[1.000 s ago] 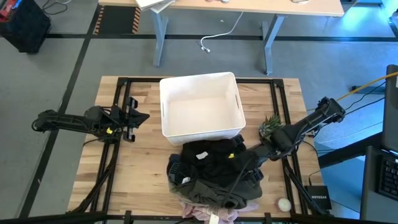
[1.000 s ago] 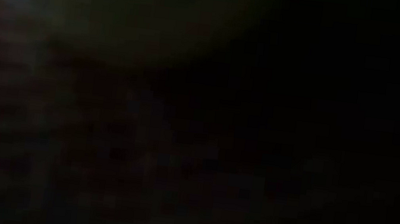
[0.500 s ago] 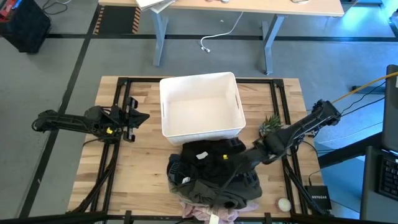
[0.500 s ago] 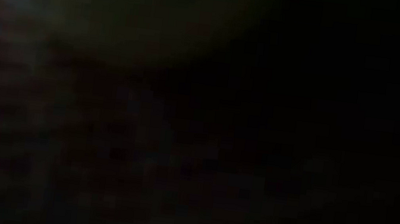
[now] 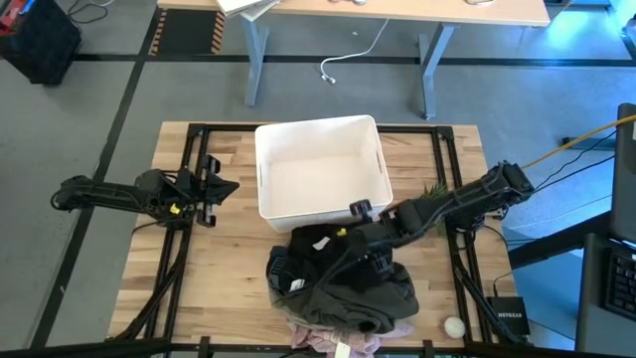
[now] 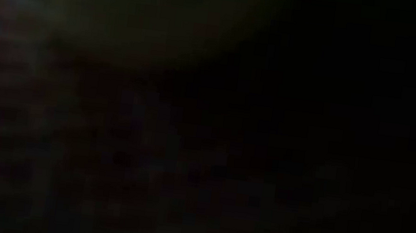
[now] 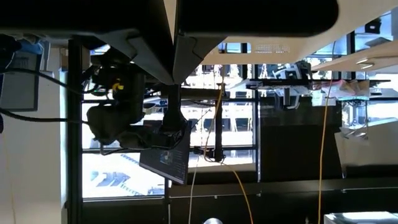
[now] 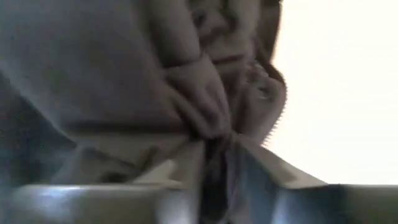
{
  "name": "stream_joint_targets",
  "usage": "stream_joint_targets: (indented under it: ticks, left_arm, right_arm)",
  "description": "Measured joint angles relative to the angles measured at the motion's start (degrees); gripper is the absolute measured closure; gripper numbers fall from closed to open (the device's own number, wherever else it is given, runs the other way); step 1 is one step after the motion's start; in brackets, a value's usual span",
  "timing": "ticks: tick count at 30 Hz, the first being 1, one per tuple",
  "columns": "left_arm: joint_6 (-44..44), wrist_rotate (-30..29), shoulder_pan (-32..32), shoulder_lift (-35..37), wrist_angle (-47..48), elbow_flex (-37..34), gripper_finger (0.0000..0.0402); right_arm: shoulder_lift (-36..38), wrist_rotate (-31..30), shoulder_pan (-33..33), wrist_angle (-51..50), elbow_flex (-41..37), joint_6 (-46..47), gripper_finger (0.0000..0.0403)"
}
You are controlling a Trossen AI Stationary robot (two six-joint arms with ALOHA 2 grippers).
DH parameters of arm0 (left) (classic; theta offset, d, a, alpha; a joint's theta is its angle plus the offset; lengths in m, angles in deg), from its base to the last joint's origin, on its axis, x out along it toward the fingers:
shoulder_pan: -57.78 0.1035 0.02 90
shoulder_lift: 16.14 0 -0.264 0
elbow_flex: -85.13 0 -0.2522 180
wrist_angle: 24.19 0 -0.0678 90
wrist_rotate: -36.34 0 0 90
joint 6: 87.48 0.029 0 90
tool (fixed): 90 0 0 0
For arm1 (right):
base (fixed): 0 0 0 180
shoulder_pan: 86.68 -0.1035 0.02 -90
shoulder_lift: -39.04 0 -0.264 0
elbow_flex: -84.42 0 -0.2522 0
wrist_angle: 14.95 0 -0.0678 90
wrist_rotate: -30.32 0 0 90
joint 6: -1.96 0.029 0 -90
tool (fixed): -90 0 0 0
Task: Sort clothes
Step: Put the black jacket into the laundry bin
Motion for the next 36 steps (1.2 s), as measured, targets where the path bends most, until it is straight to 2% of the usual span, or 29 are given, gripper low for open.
stream_joint_targets:
  ticks: [2, 3, 7, 9, 15, 23, 28, 36]
  left_arm:
    - [-0.6, 0.0, 0.0, 0.0, 0.0, 0.0, 0.0398]
    - [-0.7, 0.0, 0.0, 0.0, 0.1, 0.0, 0.0398]
    - [-0.5, 0.0, 0.0, 0.0, 0.1, 0.0, 0.0398]
    - [-0.1, 0.0, 0.0, 0.0, 0.1, 0.0, 0.0398]
    - [0.2, -1.7, 0.0, 0.0, 0.1, 0.0, 0.0398]
    - [0.2, -1.7, 0.0, 0.0, 0.2, 0.0, 0.0398]
    - [0.3, -1.7, 0.0, 0.0, -0.4, 0.0, 0.0398]
    - [0.3, -1.7, 0.0, 0.0, -0.4, 0.0, 0.0398]
  right_arm:
    - [0.0, -0.1, 0.9, 0.2, 0.0, -0.5, 0.0381]
    - [0.0, -0.1, 0.9, 0.2, 0.0, -0.9, 0.0388]
    - [1.7, -0.6, 0.6, -0.3, 0.4, -1.0, 0.0378]
    - [2.9, -0.6, 0.6, -0.6, 1.7, -1.0, 0.0388]
    - [7.0, -3.8, 0.7, -0.9, 6.7, -1.2, 0.0392]
    - [9.2, -2.8, 0.7, -3.7, 15.0, -1.3, 0.0397]
    - [9.2, -9.4, 0.7, -3.1, 22.3, -5.4, 0.0399]
    - [9.2, -21.3, 0.9, 10.5, 33.8, -20.5, 0.0397]
